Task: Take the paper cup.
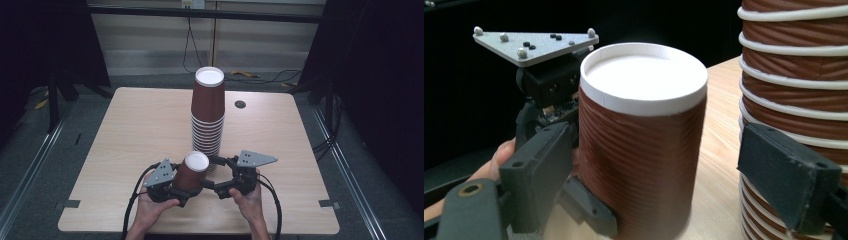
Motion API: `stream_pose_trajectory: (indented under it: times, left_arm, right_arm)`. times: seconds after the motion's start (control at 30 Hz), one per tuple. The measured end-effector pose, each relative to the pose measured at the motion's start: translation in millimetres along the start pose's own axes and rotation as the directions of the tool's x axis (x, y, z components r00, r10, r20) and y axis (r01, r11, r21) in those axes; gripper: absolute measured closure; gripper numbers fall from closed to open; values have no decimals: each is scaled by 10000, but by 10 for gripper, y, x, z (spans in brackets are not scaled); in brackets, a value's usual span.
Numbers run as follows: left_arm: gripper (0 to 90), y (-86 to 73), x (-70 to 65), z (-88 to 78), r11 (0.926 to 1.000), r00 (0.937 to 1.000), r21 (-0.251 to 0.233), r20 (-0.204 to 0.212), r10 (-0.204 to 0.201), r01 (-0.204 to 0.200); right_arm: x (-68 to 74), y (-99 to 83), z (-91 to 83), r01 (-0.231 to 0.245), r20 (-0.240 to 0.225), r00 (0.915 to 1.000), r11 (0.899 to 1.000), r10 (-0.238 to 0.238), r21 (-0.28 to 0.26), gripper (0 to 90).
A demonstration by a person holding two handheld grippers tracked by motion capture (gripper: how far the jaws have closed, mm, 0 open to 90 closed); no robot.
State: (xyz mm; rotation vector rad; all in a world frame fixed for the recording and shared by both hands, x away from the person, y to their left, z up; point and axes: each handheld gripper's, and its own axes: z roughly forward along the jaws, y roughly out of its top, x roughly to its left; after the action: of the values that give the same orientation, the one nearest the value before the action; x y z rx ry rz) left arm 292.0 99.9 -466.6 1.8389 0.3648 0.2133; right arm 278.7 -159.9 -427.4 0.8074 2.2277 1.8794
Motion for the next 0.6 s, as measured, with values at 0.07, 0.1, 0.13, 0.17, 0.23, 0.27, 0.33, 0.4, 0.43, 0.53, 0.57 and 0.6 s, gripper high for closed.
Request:
stream_pose_trajectory:
  times: [0.07,0.1,0.13,0.17,0.23,0.27,0.33,0.4,0.43,0.53,0.57,0.6]
  left_arm:
    - [154,4,7,-20,10000,9999,46,-104,61,-61]
    - [155,6,10,-31,10000,9999,26,-148,60,-59]
    - [156,9,15,-41,10000,9999,62,-119,55,-54]
    - [156,13,16,-42,9999,10000,154,-50,51,-50]
    - [156,30,14,-39,9988,9997,430,5,228,-228]
    - [156,38,10,-37,9982,9995,520,44,298,-300]
    - [156,54,11,-45,9959,9990,780,9,456,-455]
    - [156,59,20,-52,9953,9991,862,56,429,-433]
    - [156,62,25,-57,9945,9989,936,68,455,-460]
    - [157,62,38,-61,9922,9985,1119,109,538,-547]
    - [156,63,44,-55,9911,9985,1211,138,535,-548]
    - [157,65,44,-42,9914,9987,1200,118,504,-515]
  right_arm:
    - [-6,-4,-11,56,52,10000,9999,-57,125,138]
    - [-10,-7,-18,66,59,10000,9998,-67,168,138]
    - [-14,-13,-24,72,52,10000,9998,-73,172,138]
    - [-17,-19,-32,60,116,9999,9998,-63,209,138]
    - [-28,-32,-42,84,142,9999,9996,-88,259,137]
    - [-32,-37,-48,103,183,9998,9995,-108,298,138]
    - [-33,-39,-60,144,211,9997,9992,-152,363,138]
    - [-32,-34,-76,191,243,9995,9990,-201,414,138]
    - [-35,-31,-81,274,217,9994,9985,-284,468,138]
    - [-38,-24,-103,329,212,9992,9965,-346,773,141]
    - [-39,-22,-106,377,172,9991,9953,-394,893,144]
    - [-42,-22,-106,402,183,9989,9941,-423,1009,144]
